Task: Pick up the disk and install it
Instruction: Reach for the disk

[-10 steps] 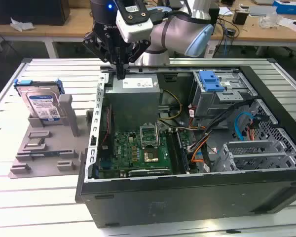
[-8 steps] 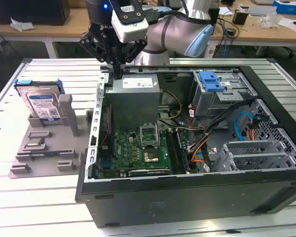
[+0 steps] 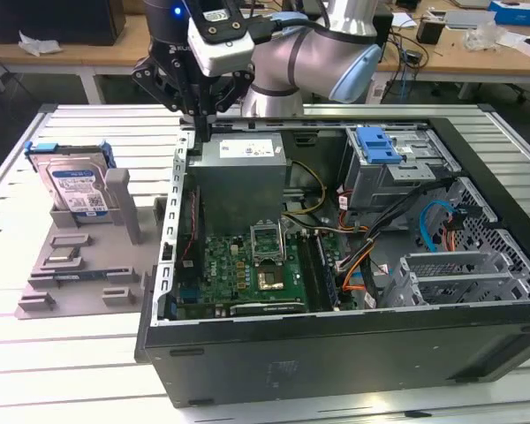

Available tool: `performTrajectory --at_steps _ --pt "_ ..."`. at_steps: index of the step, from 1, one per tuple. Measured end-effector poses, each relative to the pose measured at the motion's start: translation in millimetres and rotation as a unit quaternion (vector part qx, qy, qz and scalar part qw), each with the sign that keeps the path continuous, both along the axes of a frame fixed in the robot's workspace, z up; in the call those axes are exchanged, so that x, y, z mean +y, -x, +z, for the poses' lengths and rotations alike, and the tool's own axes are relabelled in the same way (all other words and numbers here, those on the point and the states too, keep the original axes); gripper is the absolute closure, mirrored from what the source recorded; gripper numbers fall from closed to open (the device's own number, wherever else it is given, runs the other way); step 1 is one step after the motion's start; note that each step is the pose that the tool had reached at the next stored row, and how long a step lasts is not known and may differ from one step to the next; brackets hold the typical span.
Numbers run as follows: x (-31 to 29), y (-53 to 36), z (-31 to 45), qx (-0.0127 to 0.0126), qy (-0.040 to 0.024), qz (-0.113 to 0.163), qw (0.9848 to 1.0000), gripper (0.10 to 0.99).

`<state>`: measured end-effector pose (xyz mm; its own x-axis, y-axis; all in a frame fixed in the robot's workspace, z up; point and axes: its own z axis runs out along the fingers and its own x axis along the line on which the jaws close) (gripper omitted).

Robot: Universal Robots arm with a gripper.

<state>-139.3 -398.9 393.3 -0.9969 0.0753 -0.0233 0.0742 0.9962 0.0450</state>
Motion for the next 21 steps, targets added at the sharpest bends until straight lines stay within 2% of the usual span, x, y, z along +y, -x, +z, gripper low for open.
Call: performTrajectory --at_steps 3,6,10,21 --pt "0.0 4.6 0.0 0.0000 0.0000 0.000 1.0000 0.984" --pt "0.0 15.0 0.0 0.0000 0.0000 0.000 1.0000 0.984" --pt "0.0 19.7 0.0 0.0000 0.0000 0.000 1.0000 0.984" --pt "0.0 44.0 -0.1 0.0000 -0.0001 0.000 1.0000 0.984"
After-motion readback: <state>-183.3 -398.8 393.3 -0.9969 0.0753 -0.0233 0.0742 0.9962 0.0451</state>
